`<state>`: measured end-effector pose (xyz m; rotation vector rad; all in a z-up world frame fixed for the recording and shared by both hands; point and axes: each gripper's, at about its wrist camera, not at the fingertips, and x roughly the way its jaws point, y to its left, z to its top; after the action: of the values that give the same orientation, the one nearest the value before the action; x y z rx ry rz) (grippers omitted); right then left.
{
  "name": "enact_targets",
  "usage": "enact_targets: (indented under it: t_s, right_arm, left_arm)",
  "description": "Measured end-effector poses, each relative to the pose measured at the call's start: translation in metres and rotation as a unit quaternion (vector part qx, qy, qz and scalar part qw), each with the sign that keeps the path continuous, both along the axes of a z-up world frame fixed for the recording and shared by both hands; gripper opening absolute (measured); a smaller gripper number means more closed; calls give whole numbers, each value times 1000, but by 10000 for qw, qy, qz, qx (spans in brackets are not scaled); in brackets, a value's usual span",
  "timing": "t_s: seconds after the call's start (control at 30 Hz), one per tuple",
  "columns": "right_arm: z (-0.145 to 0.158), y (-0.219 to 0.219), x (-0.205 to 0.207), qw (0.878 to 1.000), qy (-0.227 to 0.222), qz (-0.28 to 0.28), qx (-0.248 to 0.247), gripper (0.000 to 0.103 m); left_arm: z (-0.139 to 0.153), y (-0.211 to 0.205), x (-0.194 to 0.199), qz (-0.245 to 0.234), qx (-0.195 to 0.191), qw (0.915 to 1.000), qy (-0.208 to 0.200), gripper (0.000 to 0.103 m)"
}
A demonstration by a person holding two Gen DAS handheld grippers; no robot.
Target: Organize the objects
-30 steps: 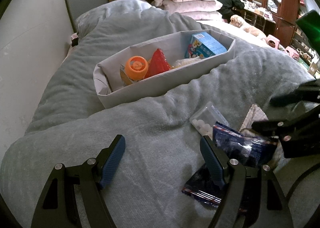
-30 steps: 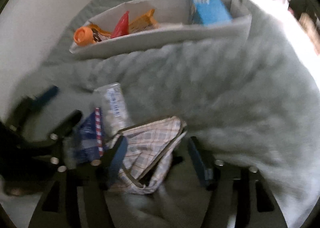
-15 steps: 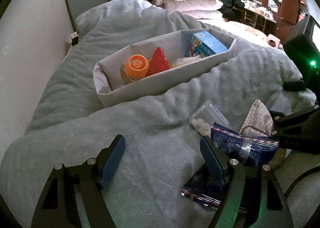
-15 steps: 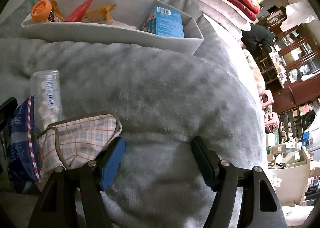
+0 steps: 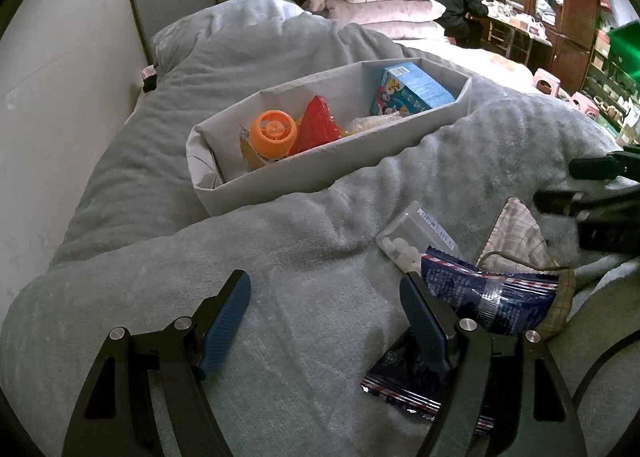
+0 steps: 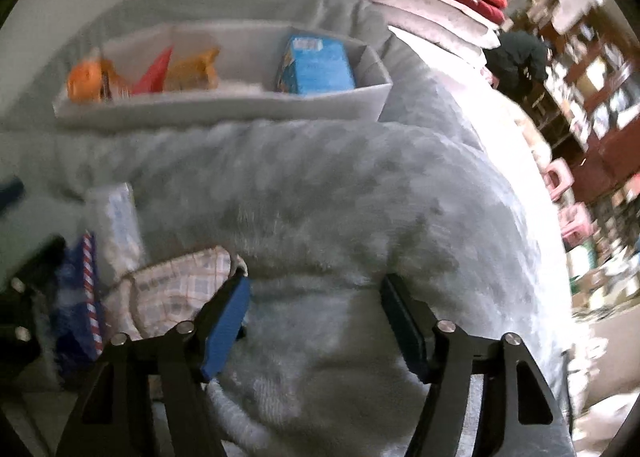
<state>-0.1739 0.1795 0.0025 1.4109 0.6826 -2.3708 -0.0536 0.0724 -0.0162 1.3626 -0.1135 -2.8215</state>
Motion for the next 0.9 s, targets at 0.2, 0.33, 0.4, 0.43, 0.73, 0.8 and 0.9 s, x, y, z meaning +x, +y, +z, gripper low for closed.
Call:
enact_targets:
  t_s: [0.2,0.33,0.4,0.43,0.73,0.8,0.9]
  right_arm:
    - [30,27,5,9911,-9,-102,-1325,65]
    - [32,28,1,9816,-486,108,-1844,65]
    - [27,19,-3,9816,-752,138,-1752,65]
    - [26,14,-4,9821,-812,168,-1690,65]
    - [-8,-21,-23,9485,-2567,273,-1836,65]
    - [-17,-24,-25,9500,-2667,180,-1615,55]
    - [-18,-24,-23,9534,-2599,112,-1528,50]
  left_arm:
    - [0,0,0,6,2,10000,0,76]
    - [1,0,1,9,2,10000,4,76]
    - [1,0,0,14,4,10000,2,76]
    - [2,0,0,15,3,10000,4,76]
    - [5,1,1,21,-12,10000,64,76]
    - [6,1,1,23,-14,10000,66,76]
    - [6,1,2,28,-15,10000,74,76]
